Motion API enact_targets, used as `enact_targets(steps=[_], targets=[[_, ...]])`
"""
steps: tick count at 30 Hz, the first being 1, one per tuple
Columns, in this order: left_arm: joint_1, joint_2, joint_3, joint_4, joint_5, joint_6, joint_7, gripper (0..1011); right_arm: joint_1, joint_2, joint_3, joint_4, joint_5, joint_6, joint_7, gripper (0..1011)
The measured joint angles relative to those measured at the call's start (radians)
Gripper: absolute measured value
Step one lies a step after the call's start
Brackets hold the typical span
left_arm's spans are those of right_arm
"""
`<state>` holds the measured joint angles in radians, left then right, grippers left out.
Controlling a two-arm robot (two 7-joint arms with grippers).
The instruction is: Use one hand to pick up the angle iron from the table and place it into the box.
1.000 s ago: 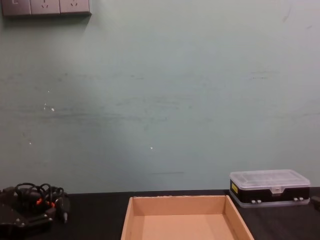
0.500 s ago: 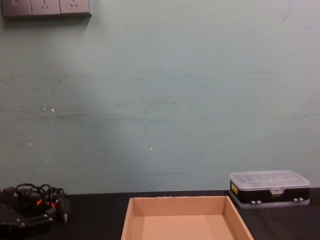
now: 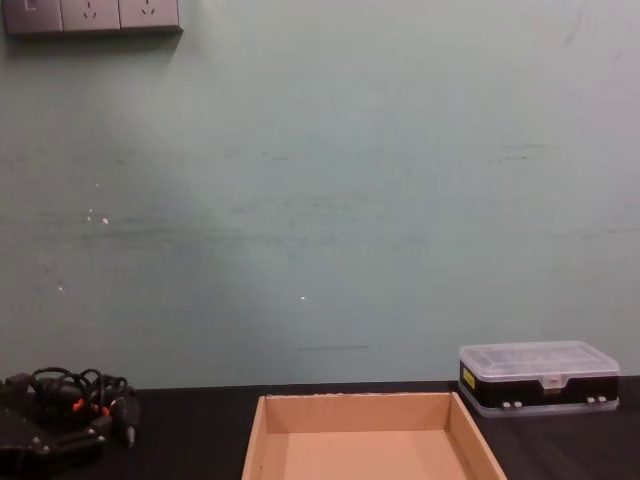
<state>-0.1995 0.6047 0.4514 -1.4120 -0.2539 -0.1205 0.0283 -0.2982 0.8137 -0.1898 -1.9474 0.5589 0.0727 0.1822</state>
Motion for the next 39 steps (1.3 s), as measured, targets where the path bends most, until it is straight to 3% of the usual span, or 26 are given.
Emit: enact_targets(steps=[5,15,25,39], targets=[[0.0,0.0,0.0,0.0,0.0,0.0,0.0,1011,0.014,-0.012,-0.024,-0.005,-0.007,0.054,0.007,1003],[0.0,0.0,0.0,0.0,0.0,0.0,0.0,1011,0.102,-0.078,-0.097,0.052,-0.098,0.122,0.003,1003],[0.0,0.0,0.0,0.0,0.0,0.0,0.0,1012,0.135,-0.127,-0.116,0.096,-0.136,0.153,0.008,1003],[0.0,0.0,0.0,0.0,0.0,0.0,0.0,1011,0.159,-0.197,-0.114,0.158,-0.173,0.171,0.011,1003]])
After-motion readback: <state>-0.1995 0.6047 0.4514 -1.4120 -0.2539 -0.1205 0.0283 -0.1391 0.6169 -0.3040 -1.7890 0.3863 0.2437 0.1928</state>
